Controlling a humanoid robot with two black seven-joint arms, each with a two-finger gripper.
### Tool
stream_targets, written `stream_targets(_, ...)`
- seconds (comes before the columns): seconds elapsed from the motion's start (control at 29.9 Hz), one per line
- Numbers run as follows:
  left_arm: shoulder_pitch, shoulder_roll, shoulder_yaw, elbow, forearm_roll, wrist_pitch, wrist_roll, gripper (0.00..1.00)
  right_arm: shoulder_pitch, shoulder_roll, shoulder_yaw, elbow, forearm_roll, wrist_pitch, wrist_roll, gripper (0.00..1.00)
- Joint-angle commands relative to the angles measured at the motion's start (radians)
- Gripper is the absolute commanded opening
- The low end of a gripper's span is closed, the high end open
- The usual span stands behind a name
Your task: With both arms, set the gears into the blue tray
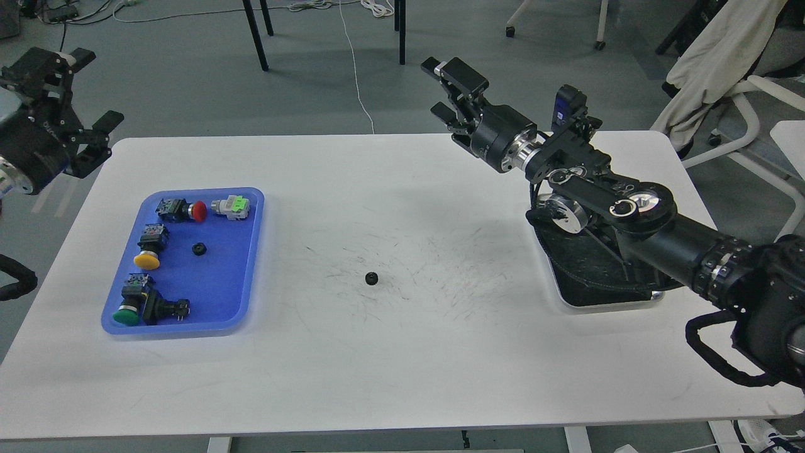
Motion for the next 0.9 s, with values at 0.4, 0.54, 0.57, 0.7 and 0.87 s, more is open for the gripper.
stream_targets(0.4,-0.019,0.061,0.082,-0.285,0.226,0.068,0.000,1.00,-0.011,-0.188,0.156,0.034,0.099,0.000,0.000,0.96)
stream_targets(0.54,-0.017,0.122,0.085,-0.357,0.306,0.071,0.000,1.00,-0.017,-0.226,0.162,0.042,0.142,-0.002,0.000,0.96)
stream_targets(0.57,-0.017,0.129,0.091,-0.369,0.328,0.071,0.000,1.00,-0.019,-0.229,0.160,0.042,0.152,-0.002,0.000,0.96)
stream_targets(0.7,-0.014,0.156,0.094,-0.406,0.441,0.087,0.000,1.00,-0.020,-0.246,0.168,0.037,0.177,-0.012,0.000,0.96)
stream_targets(0.87,-0.012,0.184,0.100,-0.458,0.538,0.113,0.000,1.00,-0.033,-0.251,0.186,0.031,0.211,-0.045,0.000,0.96)
